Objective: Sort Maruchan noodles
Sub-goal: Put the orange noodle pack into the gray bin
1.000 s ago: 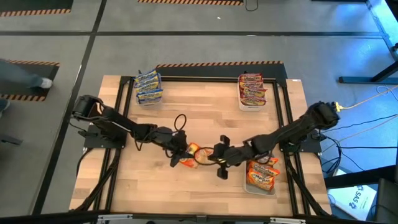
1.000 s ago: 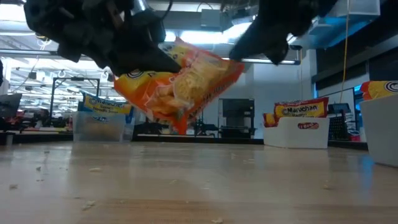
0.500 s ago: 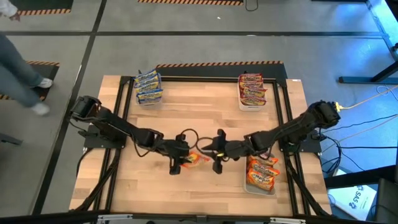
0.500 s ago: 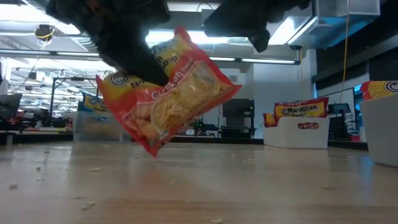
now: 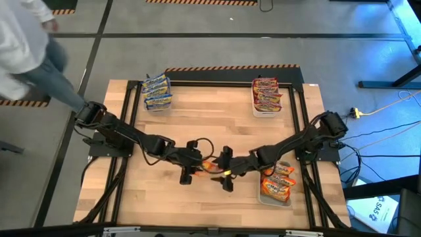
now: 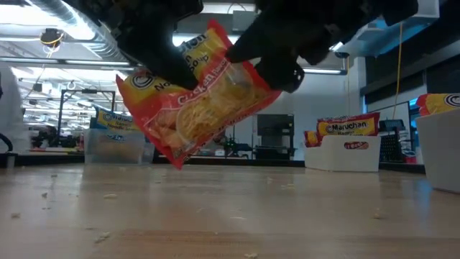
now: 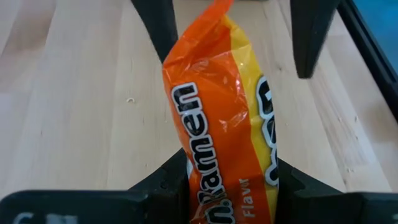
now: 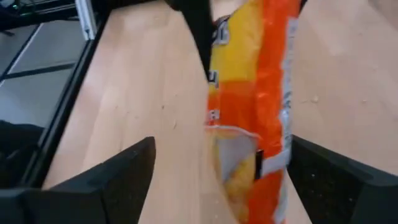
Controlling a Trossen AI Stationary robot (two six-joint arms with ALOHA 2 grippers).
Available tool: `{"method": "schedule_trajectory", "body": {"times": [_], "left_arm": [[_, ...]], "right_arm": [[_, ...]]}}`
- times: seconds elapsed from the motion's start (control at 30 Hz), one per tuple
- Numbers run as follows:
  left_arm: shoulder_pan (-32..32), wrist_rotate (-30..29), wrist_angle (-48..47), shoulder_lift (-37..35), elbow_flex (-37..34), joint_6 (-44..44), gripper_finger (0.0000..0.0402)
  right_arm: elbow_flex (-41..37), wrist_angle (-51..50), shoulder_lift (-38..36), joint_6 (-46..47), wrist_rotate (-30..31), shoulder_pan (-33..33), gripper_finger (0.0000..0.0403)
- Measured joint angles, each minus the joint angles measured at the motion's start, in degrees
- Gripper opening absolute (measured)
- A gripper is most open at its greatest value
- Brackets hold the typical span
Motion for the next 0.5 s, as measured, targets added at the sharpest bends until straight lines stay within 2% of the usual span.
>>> {"method": "schedule_trajectory", "body": {"times": [0.13,0.23,0.33,0.5], "left_arm": [[-0.02,-0.31,0.75,0.00,0.00,0.00,0.0116],[0.25,-0.31,0.79,0.00,0.00,0.01,0.0116],[0.35,-0.79,0.84,0.00,0.00,0.00,0.0116],[0.33,-0.97,0.78,0.00,0.00,0.02,0.0117]], "right_arm": [[0.07,3.75,1.02,-0.74,3.22,-0.11,0.0334],[0.12,5.61,1.88,-0.71,5.22,-0.93,0.0319],[-0.06,5.50,2.83,-0.67,6.23,-1.23,0.0285],[0.06,6.90,4.18,-1.00,5.39,-1.24,0.0204]]}}
